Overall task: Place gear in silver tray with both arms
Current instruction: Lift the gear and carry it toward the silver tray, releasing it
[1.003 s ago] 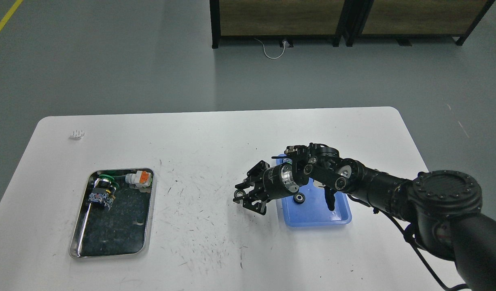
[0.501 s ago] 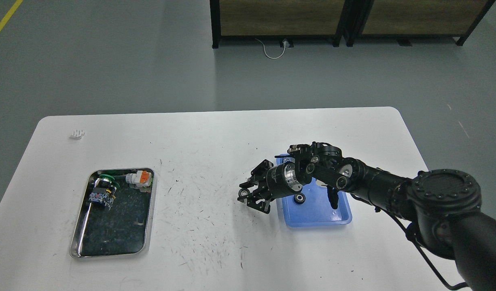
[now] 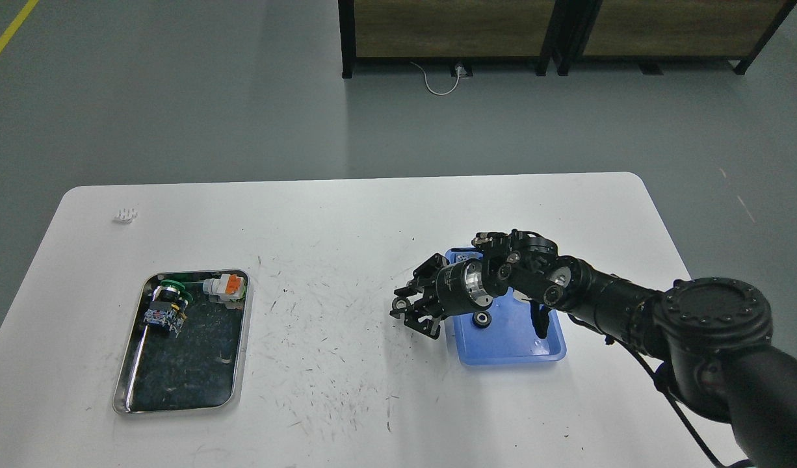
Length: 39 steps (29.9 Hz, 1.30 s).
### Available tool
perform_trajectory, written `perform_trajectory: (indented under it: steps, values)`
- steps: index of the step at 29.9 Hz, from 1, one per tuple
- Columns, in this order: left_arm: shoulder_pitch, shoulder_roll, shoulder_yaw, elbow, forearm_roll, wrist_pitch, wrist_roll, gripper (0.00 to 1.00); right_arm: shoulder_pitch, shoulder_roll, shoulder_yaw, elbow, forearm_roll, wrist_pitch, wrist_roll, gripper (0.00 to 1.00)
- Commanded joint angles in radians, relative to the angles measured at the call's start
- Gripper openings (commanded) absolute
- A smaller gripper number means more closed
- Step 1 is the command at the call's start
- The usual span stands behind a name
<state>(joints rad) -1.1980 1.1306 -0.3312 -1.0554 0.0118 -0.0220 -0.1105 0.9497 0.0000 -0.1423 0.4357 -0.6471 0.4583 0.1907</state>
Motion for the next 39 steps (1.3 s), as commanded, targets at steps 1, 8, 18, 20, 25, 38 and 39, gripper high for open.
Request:
perform_trajectory:
  steps: [1, 8, 18, 20, 25, 38, 39]
  values:
    - [0.000, 0.000, 0.000, -0.002, -0.001, 0.000, 0.000, 0.99, -0.002, 0.000, 0.004, 0.000, 0.015, 0.008, 0.007, 0.35]
    - [0.000, 0.000, 0.000, -0.003, -0.001, 0.000, 0.002, 0.99, -0.058, 0.000, 0.042, 0.009, 0.141, 0.005, 0.041, 0.36]
    - [-0.003, 0.000, 0.000, 0.002, 0.000, 0.008, 0.002, 0.99, -0.097, 0.000, 0.063, 0.015, 0.130, 0.011, 0.041, 0.36]
    - [-0.003, 0.000, 0.000, 0.002, 0.000, 0.017, 0.003, 0.99, -0.097, 0.000, 0.063, 0.021, 0.127, 0.011, 0.041, 0.36]
    - [-0.002, 0.000, 0.000, 0.002, 0.000, 0.020, 0.003, 0.99, -0.095, 0.000, 0.061, 0.031, 0.098, 0.019, 0.042, 0.36]
    - [0.001, 0.001, 0.000, 0.002, -0.001, 0.020, 0.005, 0.99, -0.091, 0.000, 0.059, 0.081, 0.095, 0.030, 0.046, 0.36]
    - [0.003, 0.001, 0.000, 0.002, 0.000, 0.020, 0.005, 0.99, -0.091, 0.000, 0.061, 0.081, 0.095, 0.030, 0.046, 0.36]
